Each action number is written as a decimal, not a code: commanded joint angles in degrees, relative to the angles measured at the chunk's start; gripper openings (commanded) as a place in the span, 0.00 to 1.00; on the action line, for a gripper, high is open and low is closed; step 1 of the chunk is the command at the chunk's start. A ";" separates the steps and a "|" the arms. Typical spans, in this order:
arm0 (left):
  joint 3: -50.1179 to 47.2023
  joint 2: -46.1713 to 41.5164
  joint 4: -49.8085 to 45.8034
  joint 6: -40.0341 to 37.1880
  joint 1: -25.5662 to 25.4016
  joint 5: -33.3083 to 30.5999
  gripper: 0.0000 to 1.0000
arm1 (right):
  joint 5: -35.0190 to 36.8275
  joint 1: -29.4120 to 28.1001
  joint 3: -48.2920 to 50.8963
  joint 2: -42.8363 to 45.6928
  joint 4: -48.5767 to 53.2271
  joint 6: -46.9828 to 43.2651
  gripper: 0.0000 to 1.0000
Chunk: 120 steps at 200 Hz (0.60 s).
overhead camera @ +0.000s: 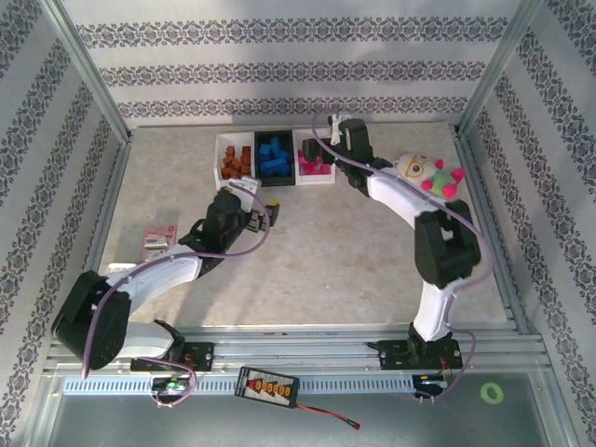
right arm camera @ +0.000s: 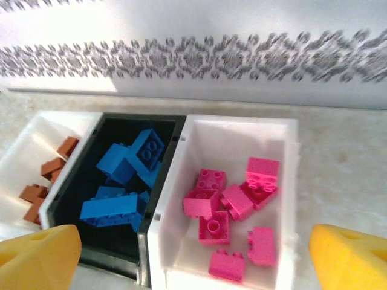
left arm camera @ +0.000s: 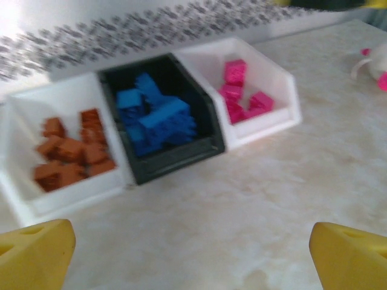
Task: Sort the legos into containers by color
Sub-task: Place the lego in the container, then reset both arms
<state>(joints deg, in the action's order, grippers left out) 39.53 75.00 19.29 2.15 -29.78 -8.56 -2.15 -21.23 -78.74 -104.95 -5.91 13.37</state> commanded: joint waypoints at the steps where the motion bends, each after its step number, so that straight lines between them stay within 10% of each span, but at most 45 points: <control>1: -2.73 -4.28 -4.59 -4.42 5.19 -4.82 0.99 | 4.81 1.19 12.38 10.08 -5.87 -7.11 0.98; 63: -14.37 -7.04 5.19 -3.36 19.29 -4.87 0.99 | 12.59 10.96 42.43 34.37 -9.13 -9.48 0.98; 120: -20.11 3.31 27.02 -3.52 26.23 2.41 0.99 | 12.06 17.46 53.04 27.09 -29.26 -9.84 0.98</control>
<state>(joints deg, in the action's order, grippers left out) 19.73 74.52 30.37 -0.08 -5.93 -10.81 9.67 -5.50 -28.51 -73.76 -20.64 4.29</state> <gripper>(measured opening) 0.993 0.981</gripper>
